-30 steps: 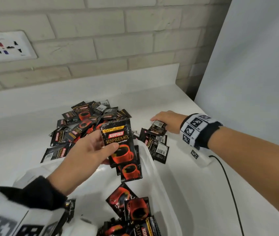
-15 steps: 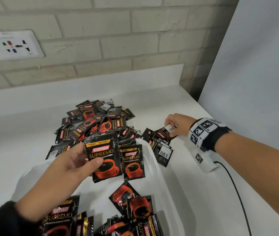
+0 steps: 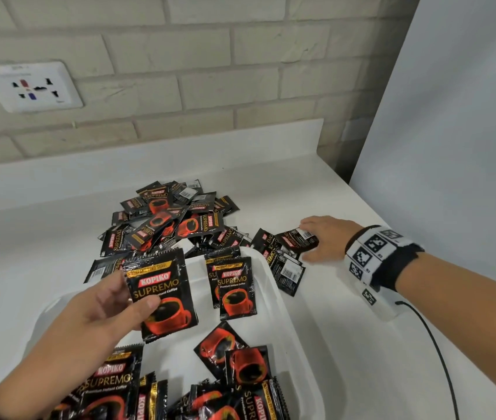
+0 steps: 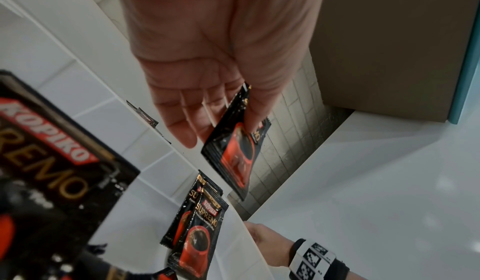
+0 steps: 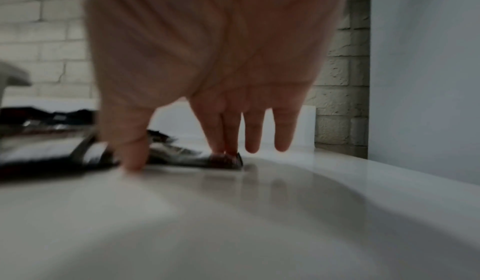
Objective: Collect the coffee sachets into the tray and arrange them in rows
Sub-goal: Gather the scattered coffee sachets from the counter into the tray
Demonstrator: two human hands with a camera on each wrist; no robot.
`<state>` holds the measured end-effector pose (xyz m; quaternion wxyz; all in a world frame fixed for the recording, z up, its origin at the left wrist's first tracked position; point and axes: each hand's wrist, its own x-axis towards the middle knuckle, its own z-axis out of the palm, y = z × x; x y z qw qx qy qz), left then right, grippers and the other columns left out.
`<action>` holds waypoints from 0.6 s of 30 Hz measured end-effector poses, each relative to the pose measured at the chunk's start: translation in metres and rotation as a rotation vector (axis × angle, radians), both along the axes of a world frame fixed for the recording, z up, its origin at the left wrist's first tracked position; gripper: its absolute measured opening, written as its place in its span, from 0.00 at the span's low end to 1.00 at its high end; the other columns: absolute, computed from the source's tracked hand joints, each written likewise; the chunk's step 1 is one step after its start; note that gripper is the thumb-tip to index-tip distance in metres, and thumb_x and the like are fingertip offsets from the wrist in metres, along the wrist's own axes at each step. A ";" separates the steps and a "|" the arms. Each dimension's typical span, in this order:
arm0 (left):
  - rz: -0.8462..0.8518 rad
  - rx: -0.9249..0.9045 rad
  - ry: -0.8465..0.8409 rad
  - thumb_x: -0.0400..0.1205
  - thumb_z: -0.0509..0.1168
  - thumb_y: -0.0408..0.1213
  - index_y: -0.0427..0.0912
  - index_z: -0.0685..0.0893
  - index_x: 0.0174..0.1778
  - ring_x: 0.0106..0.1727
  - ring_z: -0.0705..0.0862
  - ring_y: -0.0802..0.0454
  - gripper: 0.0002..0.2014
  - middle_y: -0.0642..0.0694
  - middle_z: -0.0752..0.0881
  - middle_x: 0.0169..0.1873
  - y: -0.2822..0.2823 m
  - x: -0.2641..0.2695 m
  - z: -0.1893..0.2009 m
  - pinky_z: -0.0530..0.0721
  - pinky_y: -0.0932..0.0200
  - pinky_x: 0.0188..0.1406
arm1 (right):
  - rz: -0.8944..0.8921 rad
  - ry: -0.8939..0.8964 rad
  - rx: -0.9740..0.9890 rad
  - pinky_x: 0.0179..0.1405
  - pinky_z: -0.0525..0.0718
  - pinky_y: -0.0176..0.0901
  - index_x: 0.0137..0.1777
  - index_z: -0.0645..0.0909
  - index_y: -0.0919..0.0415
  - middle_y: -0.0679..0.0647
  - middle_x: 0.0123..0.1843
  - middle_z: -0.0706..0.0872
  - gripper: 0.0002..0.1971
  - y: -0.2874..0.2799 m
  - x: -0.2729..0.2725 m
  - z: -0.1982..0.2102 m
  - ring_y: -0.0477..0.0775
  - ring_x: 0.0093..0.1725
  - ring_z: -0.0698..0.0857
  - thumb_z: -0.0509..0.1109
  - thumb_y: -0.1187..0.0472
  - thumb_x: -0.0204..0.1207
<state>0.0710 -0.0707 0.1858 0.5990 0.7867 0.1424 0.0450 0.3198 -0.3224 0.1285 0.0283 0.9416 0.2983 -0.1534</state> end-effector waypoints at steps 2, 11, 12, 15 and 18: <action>-0.004 0.008 0.003 0.38 0.68 0.79 0.69 0.85 0.39 0.41 0.89 0.59 0.35 0.56 0.91 0.42 0.000 0.001 -0.001 0.79 0.53 0.45 | 0.049 -0.112 -0.040 0.51 0.77 0.45 0.66 0.74 0.55 0.49 0.66 0.76 0.23 0.002 -0.003 0.000 0.51 0.62 0.78 0.59 0.42 0.77; -0.002 -0.010 -0.028 0.40 0.70 0.78 0.67 0.86 0.42 0.43 0.89 0.59 0.35 0.55 0.91 0.43 -0.003 -0.001 0.000 0.79 0.55 0.46 | -0.144 0.000 0.185 0.48 0.76 0.46 0.51 0.77 0.57 0.58 0.53 0.83 0.09 0.006 0.010 0.024 0.59 0.51 0.81 0.61 0.53 0.81; 0.003 -0.012 -0.028 0.41 0.70 0.77 0.67 0.86 0.42 0.43 0.89 0.58 0.35 0.54 0.91 0.43 -0.001 -0.001 -0.001 0.79 0.54 0.47 | -0.116 0.114 0.267 0.52 0.75 0.45 0.52 0.79 0.60 0.58 0.56 0.83 0.11 0.006 0.008 0.027 0.58 0.54 0.80 0.64 0.53 0.79; 0.000 -0.016 -0.042 0.40 0.70 0.77 0.67 0.86 0.41 0.42 0.89 0.57 0.35 0.54 0.91 0.43 0.001 0.000 -0.004 0.80 0.53 0.45 | 0.074 0.381 0.229 0.70 0.64 0.38 0.66 0.79 0.63 0.55 0.75 0.70 0.21 0.014 -0.008 0.027 0.54 0.73 0.70 0.70 0.54 0.76; -0.010 -0.014 -0.060 0.39 0.70 0.77 0.66 0.87 0.40 0.40 0.89 0.59 0.34 0.54 0.92 0.41 -0.003 0.000 -0.003 0.82 0.58 0.40 | 0.148 0.393 0.120 0.77 0.59 0.44 0.65 0.81 0.61 0.52 0.81 0.58 0.22 0.027 -0.017 0.009 0.53 0.79 0.60 0.73 0.52 0.72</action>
